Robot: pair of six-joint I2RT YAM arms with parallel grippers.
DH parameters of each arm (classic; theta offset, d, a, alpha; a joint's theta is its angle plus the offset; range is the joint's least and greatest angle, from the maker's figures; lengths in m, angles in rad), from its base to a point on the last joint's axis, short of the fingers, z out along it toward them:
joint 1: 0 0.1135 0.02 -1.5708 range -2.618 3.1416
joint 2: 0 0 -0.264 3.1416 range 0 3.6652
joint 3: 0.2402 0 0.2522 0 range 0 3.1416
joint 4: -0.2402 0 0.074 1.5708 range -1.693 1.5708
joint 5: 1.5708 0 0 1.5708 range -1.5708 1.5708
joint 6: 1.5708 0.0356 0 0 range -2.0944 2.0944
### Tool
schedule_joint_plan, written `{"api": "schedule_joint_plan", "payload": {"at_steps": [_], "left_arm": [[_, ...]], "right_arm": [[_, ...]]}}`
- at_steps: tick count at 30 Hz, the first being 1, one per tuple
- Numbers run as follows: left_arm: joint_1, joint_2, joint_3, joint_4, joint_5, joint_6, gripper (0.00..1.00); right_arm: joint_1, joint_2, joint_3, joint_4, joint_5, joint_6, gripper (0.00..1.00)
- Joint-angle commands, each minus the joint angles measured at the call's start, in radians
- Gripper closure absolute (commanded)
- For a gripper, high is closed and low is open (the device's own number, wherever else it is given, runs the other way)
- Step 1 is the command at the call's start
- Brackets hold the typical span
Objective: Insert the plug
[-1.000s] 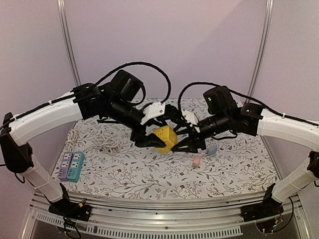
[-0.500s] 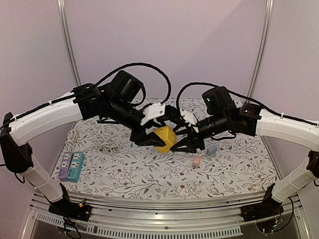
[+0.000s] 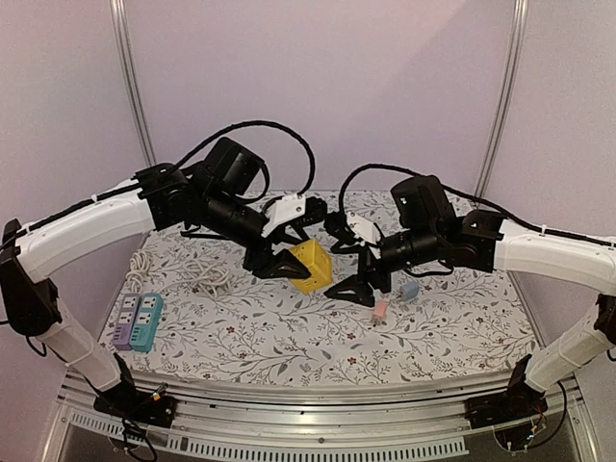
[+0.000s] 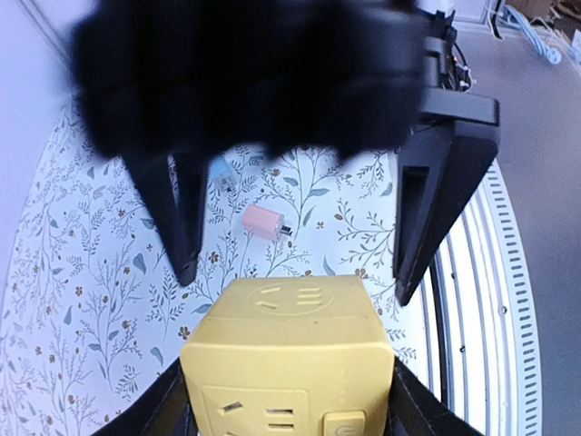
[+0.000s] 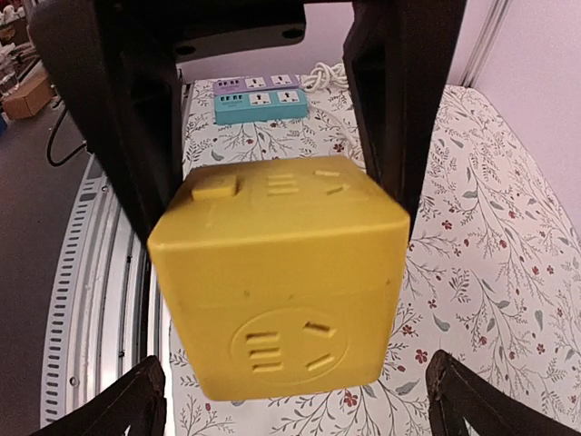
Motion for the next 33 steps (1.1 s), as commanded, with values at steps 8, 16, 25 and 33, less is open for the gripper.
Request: {"api": "schedule_joint_plan", "payload": {"at_steps": [8, 16, 25, 33], "left_arm": [[0.336, -0.139, -0.194, 0.274, 0.481, -0.311, 0.89], [0.443, -0.211, -0.427, 0.606, 0.536, -0.663, 0.93], [0.451, -0.299, -0.343, 0.282, 0.102, -0.635, 1.00], [0.451, -0.514, -0.328, 0.046, -0.426, -0.628, 1.00]], "right_arm": [[0.009, -0.221, -0.178, 0.063, 0.112, 0.129, 0.01], [0.009, -0.250, -0.208, 0.114, 0.119, 0.230, 0.01], [0.010, -0.173, -0.201, 0.215, 0.184, 0.306, 0.01], [0.054, 0.001, -0.110, 0.317, 0.249, 0.357, 0.01]]}}
